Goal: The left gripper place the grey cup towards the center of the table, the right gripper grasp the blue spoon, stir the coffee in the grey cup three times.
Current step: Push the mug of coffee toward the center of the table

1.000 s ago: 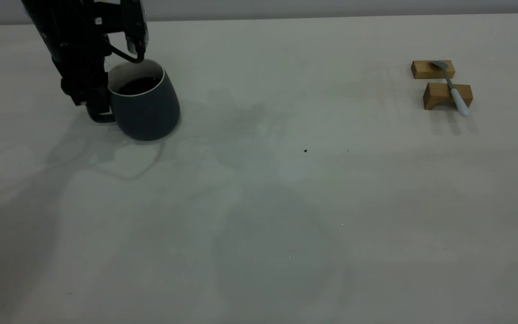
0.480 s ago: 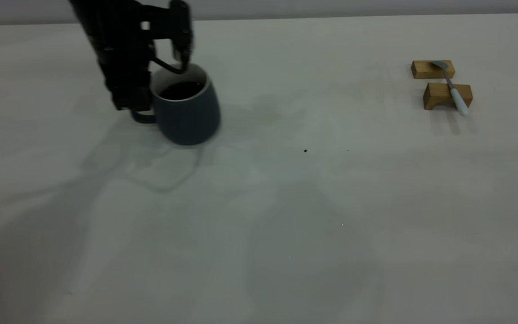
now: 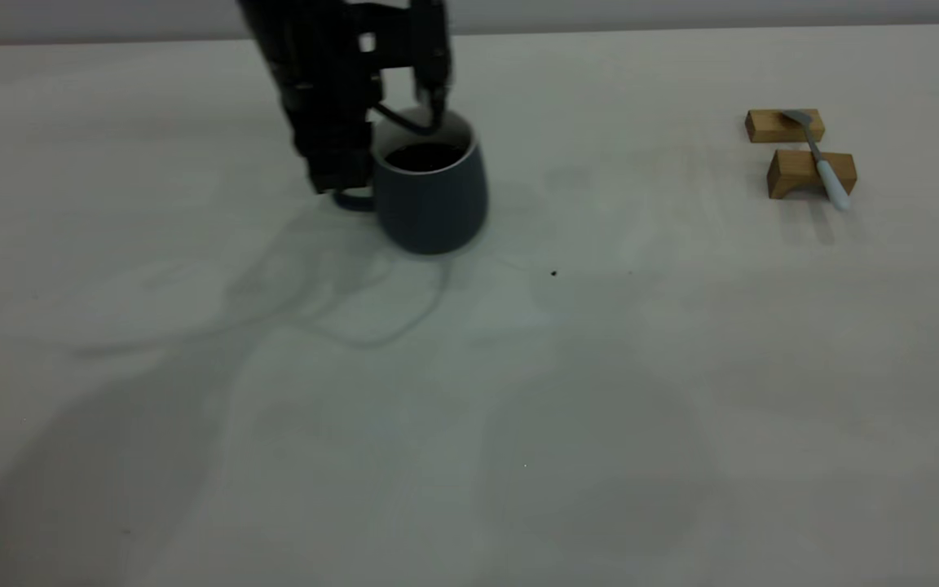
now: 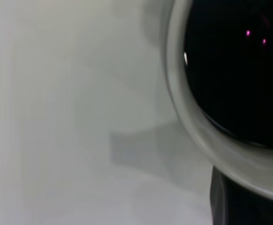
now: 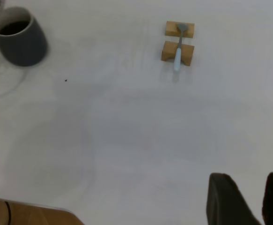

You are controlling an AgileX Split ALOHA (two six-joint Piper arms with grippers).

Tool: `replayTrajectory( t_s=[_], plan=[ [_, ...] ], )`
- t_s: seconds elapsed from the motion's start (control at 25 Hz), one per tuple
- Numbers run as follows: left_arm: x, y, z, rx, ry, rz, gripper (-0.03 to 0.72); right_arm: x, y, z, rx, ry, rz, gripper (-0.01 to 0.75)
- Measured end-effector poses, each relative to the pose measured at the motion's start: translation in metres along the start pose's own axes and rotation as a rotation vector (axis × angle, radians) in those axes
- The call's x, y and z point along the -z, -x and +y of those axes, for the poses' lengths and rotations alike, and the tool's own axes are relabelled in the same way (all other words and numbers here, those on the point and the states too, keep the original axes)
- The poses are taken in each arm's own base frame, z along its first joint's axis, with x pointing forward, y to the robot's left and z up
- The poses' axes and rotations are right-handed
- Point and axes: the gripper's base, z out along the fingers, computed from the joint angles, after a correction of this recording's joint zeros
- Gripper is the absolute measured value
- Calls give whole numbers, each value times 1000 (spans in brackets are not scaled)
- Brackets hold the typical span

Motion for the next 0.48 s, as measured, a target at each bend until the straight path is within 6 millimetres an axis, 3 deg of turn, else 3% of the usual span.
replayTrajectory(
  t_s=[0.24,0.48],
  plan=[
    [-3,32,1,-15,16,-50,196,0,0,0,0,0,0,242],
    [-3,42,-4,-52,20,-63,196,0,0,0,0,0,0,242]
  ],
)
